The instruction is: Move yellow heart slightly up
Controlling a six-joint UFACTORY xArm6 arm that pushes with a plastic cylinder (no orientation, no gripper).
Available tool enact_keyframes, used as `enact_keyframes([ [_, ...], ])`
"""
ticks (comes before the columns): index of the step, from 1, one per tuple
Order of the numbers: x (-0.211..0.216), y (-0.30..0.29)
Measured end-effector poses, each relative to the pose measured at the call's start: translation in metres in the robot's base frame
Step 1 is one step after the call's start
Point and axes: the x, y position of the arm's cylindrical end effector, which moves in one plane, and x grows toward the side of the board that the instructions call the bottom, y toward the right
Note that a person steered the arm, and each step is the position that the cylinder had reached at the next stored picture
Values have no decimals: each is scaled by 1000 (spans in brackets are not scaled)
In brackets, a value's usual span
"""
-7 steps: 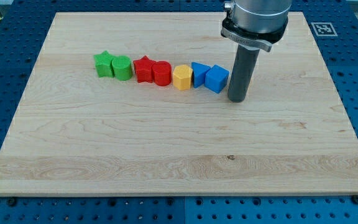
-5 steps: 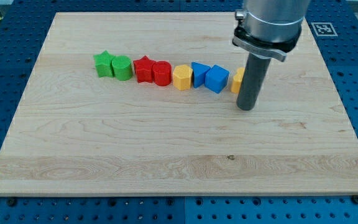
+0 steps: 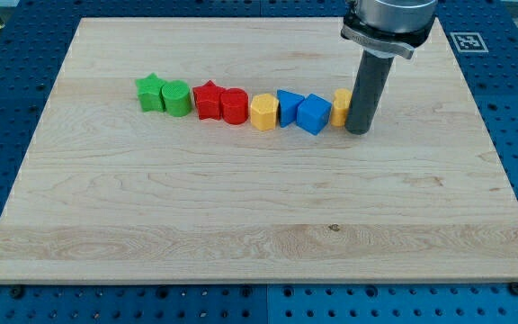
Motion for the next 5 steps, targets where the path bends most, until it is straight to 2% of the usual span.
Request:
enact_keyframes([
  [1,9,28],
  [3,-47,52],
  [4,-19,33],
  [5,-19,33],
])
